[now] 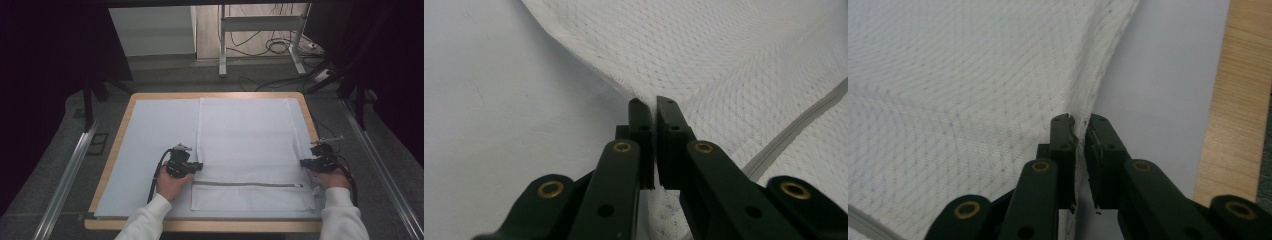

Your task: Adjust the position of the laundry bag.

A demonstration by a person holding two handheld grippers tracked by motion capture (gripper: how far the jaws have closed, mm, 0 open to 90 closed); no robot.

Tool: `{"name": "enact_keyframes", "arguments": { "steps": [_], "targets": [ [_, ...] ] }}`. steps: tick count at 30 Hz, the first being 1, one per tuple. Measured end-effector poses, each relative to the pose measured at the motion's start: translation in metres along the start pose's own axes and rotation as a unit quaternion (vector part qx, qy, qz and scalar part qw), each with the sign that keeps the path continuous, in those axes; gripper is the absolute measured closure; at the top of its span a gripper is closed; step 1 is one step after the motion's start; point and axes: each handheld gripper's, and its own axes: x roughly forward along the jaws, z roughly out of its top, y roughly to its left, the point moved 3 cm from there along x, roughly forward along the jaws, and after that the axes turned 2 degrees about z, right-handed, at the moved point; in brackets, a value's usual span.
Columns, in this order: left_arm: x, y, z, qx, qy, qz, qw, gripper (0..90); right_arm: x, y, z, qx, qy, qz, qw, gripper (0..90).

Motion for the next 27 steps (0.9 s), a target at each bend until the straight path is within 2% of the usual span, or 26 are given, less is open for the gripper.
{"name": "enact_keyframes", "arguments": {
  "steps": [5,15,27],
  "targets": [
    [-0.002,0.001,0.000,0.000,-0.003,-0.002,1.0000,88.1,0.000,0.000,0.000,-0.001,-0.002,-0.002,1.0000,86.8],
    [-0.007,0.006,0.000,-0.005,-0.007,0.000,1.0000,88.3,-0.001,0.005,0.001,-0.009,-0.009,0.006,0.9999,87.1],
    [-0.013,0.012,-0.002,-0.008,-0.011,0.006,0.9999,88.6,-0.002,0.013,0.003,-0.003,-0.019,0.041,0.9990,87.1]
  ]
}}
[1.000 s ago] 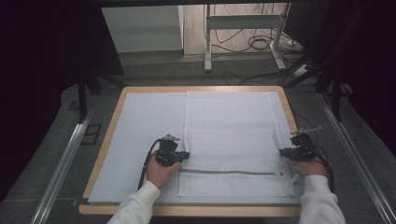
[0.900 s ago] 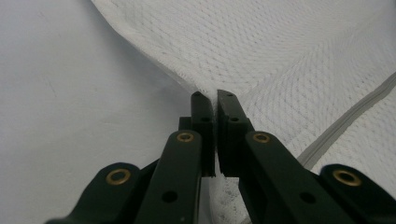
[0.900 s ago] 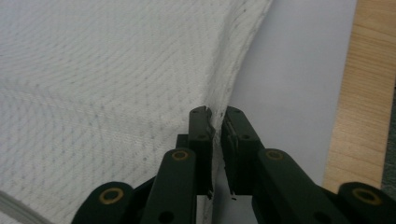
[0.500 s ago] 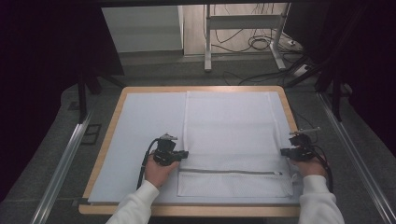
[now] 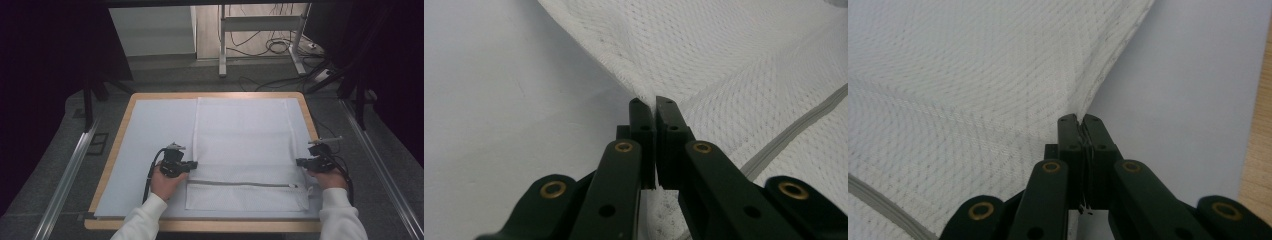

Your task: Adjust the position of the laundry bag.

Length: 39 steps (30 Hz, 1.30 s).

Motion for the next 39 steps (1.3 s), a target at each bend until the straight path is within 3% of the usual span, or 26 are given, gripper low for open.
{"name": "enact_keyframes", "arguments": {
  "steps": [10,39],
  "targets": [
    [-0.004,0.005,-0.003,-0.002,0.002,0.003,1.0000,88.6,0.002,0.004,0.001,0.000,-0.002,0.009,1.0000,87.2],
    [-0.023,0.024,-0.015,-0.016,0.001,0.009,0.9998,88.6,0.011,0.028,0.005,-0.029,0.001,0.020,0.9994,87.2]
  ]
}}
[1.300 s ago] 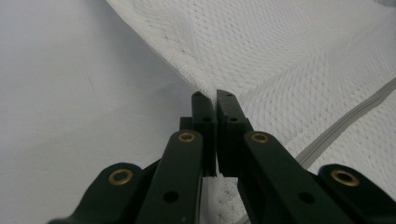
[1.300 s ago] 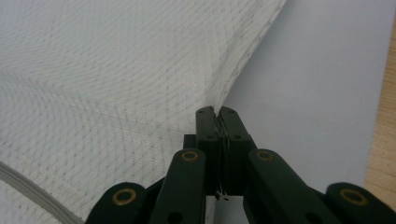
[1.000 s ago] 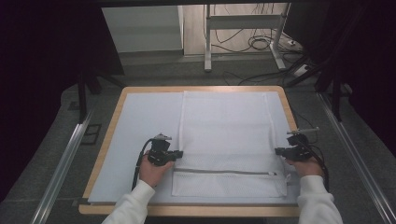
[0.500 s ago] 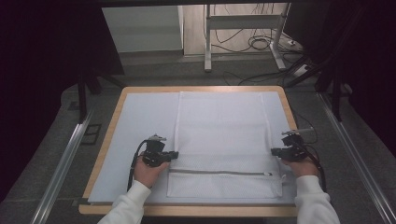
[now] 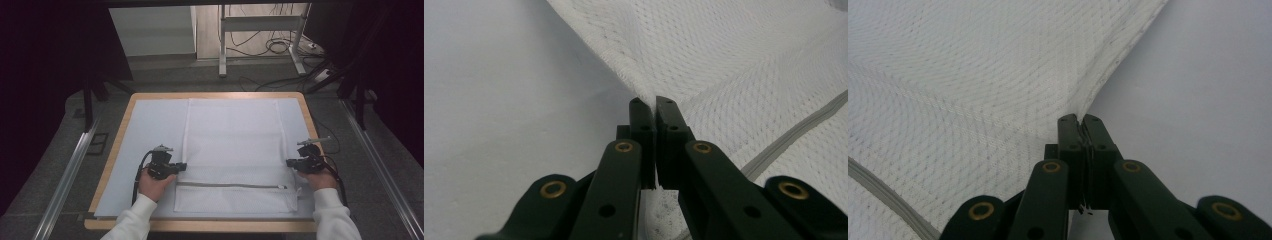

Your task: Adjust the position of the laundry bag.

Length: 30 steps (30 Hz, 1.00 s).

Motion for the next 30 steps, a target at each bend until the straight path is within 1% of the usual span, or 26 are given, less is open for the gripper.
{"name": "enact_keyframes", "arguments": {
  "steps": [3,16,23,25,30],
  "targets": [
    [-0.003,0.003,-0.002,0.000,0.001,0.002,1.0000,88.5,0.002,0.002,0.001,0.003,-0.001,0.006,1.0000,87.2],
    [-0.014,0.018,-0.007,-0.010,0.003,0.007,0.9999,88.5,0.011,0.017,0.006,-0.011,-0.002,0.015,0.9998,87.2],
    [-0.020,0.026,-0.011,-0.018,0.002,0.009,0.9998,88.3,0.015,0.024,0.007,-0.017,-0.001,0.020,0.9997,87.2],
    [-0.022,0.028,-0.013,-0.020,0.001,0.010,0.9998,88.3,0.016,0.026,0.007,-0.022,0.001,0.022,0.9995,87.2],
    [-0.026,0.034,-0.015,-0.026,-0.002,0.013,0.9996,88.3,0.019,0.032,0.010,-0.024,-0.002,0.028,0.9993,87.2]
  ]
}}
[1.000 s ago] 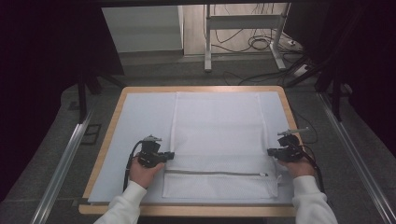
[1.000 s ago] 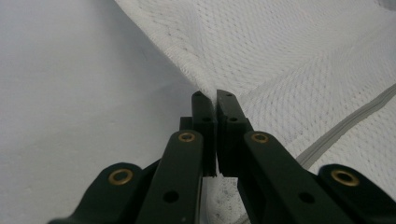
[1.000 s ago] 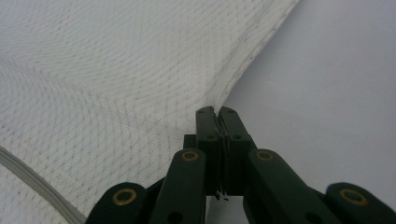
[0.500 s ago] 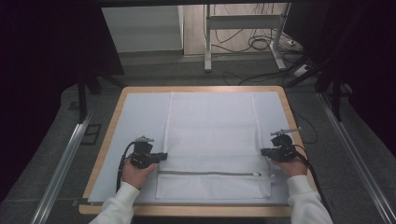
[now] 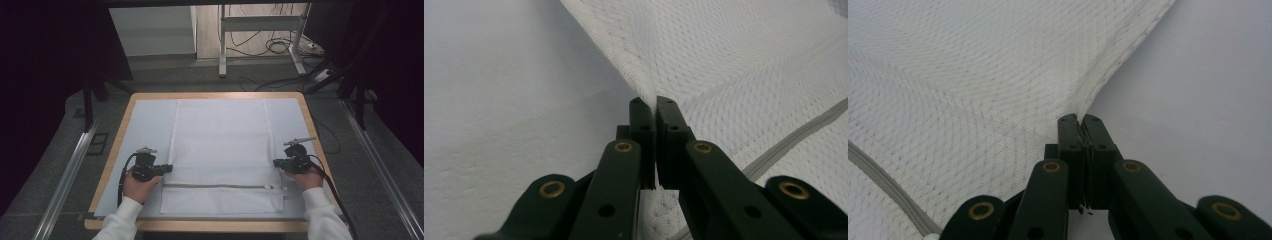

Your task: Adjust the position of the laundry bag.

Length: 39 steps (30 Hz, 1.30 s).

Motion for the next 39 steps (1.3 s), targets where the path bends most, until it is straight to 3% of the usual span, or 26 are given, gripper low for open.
{"name": "enact_keyframes", "arguments": {
  "steps": [23,34,37,39],
  "targets": [
    [-0.011,0.024,-0.007,-0.017,0.002,0.017,0.9997,88.2,0.015,0.021,0.006,-0.023,0.003,0.012,0.9997,87.1],
    [-0.013,0.029,-0.009,-0.019,0.001,0.027,0.9994,87.4,0.018,0.027,0.006,-0.031,0.004,0.022,0.9993,87.0],
    [-0.013,0.028,-0.010,-0.012,-0.001,0.040,0.9991,83.3,0.017,0.027,0.006,-0.030,0.004,0.023,0.9993,85.5],
    [-0.012,0.026,-0.009,0.008,-0.002,0.059,0.9982,73.5,0.017,0.026,0.005,-0.032,0.001,0.022,0.9992,81.7]
  ]
}}
